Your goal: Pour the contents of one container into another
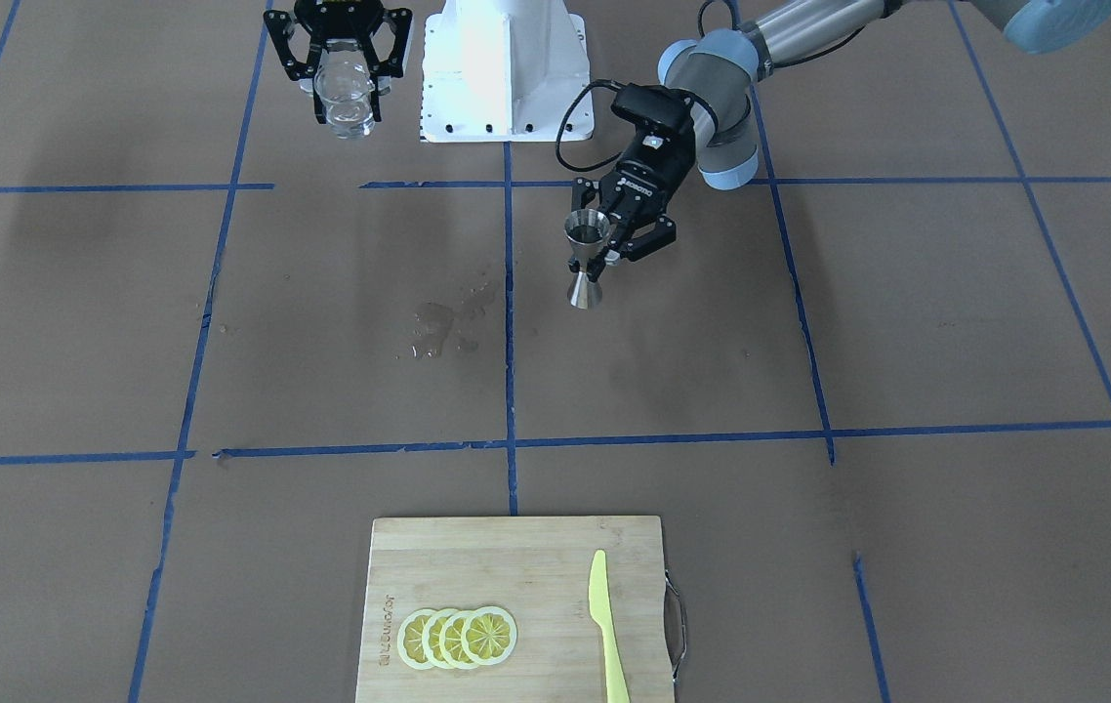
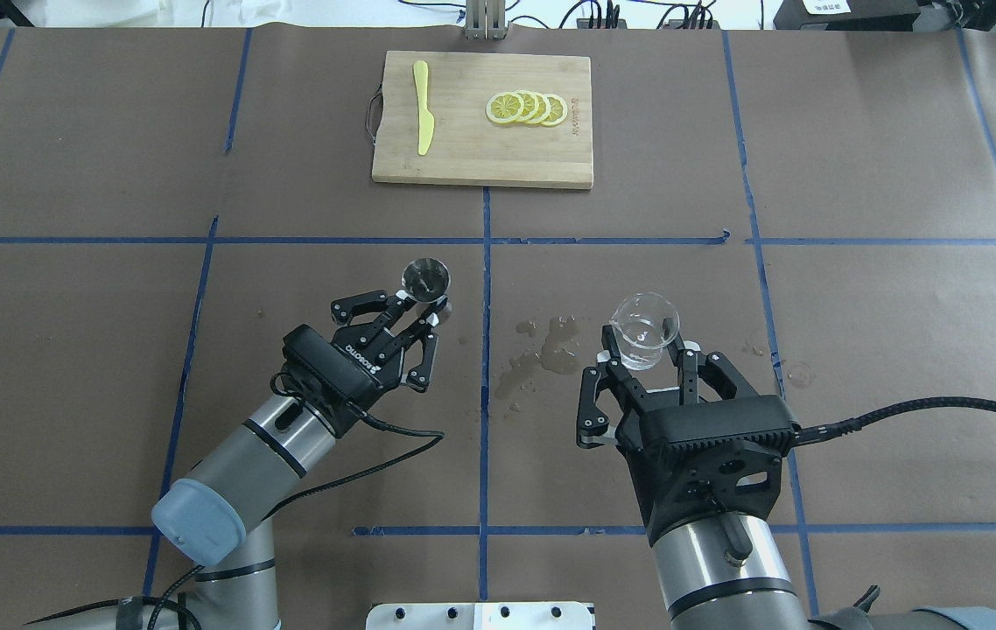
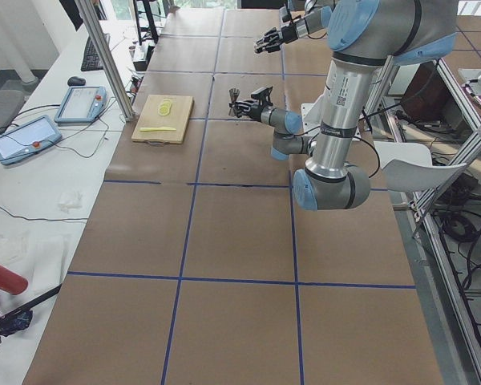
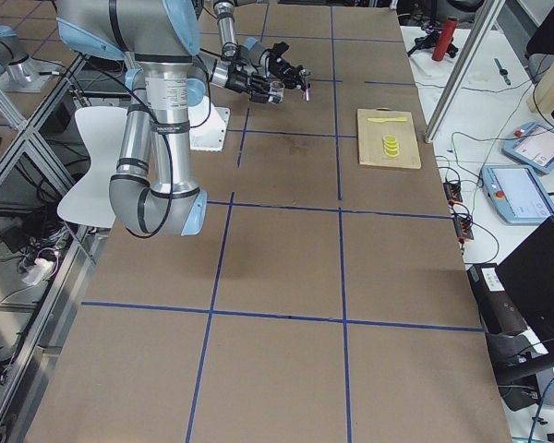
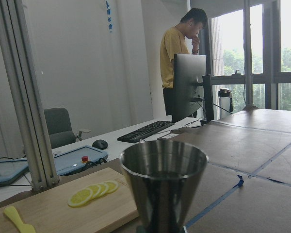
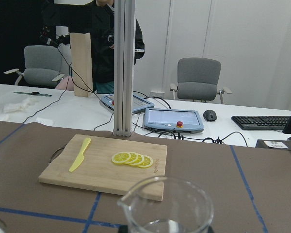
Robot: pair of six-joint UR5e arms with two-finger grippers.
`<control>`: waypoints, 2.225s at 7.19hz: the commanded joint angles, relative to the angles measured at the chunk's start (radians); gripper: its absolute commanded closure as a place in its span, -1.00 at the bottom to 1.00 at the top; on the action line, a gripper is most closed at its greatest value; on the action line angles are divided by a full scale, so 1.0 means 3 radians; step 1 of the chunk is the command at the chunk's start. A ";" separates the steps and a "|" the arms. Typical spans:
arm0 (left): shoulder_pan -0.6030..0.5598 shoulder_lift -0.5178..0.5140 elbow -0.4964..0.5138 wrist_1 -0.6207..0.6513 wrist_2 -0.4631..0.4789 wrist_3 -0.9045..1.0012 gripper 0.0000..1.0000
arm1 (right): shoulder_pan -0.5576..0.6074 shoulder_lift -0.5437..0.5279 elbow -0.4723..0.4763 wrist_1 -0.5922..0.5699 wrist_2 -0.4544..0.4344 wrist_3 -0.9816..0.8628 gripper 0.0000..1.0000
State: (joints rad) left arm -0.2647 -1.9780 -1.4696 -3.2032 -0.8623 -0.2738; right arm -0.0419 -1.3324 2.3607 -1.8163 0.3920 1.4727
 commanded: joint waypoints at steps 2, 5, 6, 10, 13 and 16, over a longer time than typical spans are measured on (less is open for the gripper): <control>-0.0272 0.0370 -0.0035 -0.0009 0.0006 -0.0455 1.00 | 0.0145 -0.0256 0.0000 0.0005 0.0191 0.0137 1.00; -0.0518 0.1023 -0.0087 -0.0147 0.0021 -0.1033 1.00 | 0.0273 -0.0334 -0.0030 0.0046 0.0299 0.0301 1.00; -0.0529 0.1202 -0.0087 -0.0153 0.0051 -0.1415 1.00 | 0.0293 -0.0350 -0.0040 0.0046 0.0304 0.0296 1.00; -0.0555 0.1178 0.0087 -0.0112 0.0567 -0.2145 1.00 | 0.0303 -0.0385 -0.0056 0.0123 0.0304 0.0291 1.00; -0.0590 0.1178 0.0312 -0.0091 0.0737 -0.1922 1.00 | 0.0303 -0.0380 -0.0046 0.0128 0.0304 0.0301 1.00; -0.0616 0.1498 0.0124 -0.0147 0.0793 -0.1466 1.00 | 0.0303 -0.0380 -0.0041 0.0128 0.0304 0.0306 1.00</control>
State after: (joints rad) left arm -0.4480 -1.5922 -1.4018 -3.2371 -0.6356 -0.7640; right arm 0.0491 -1.4465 2.3474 -1.7779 0.4832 1.5635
